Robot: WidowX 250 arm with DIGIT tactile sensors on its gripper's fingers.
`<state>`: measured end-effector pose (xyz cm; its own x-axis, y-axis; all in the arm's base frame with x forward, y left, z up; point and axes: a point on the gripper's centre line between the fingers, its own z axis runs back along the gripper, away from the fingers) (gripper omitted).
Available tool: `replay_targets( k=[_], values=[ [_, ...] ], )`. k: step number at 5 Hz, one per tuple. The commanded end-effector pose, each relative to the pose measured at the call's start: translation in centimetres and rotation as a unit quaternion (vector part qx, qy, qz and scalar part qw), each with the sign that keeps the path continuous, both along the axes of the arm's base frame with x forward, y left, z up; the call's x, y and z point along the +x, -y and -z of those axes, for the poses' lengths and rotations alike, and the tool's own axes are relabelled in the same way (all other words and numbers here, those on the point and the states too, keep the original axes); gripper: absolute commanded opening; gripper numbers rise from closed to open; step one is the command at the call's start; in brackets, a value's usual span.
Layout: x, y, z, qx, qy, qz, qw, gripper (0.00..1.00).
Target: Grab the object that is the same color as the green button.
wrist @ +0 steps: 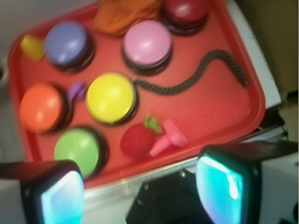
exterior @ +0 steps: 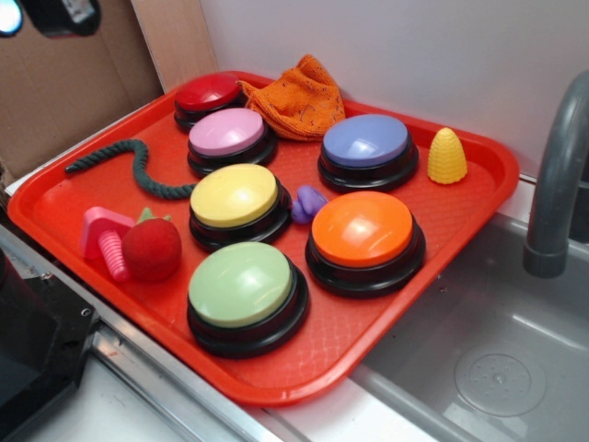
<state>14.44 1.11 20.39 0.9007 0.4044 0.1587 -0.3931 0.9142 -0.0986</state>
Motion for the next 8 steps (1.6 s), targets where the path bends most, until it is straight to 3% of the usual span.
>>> replay_targets(
  k=[1, 4, 5, 6, 8],
  values=[
    [3.6, -7.1, 3.7, 0.008, 0.06, -0.239, 0.969, 1.0],
    [6.6, -12.4, 10.4, 0.052, 0.074, -0.35, 0.932, 1.0],
    [6.2, -14.1, 13.1, 0.086, 0.076, -0.38, 0.918, 1.0],
    [6.4, -14.3, 15.1, 0.026, 0.072, -0.369, 0.926, 1.0],
    [7.3, -14.0, 17.3, 0.041, 0.067, -0.353, 0.932, 1.0]
  ],
)
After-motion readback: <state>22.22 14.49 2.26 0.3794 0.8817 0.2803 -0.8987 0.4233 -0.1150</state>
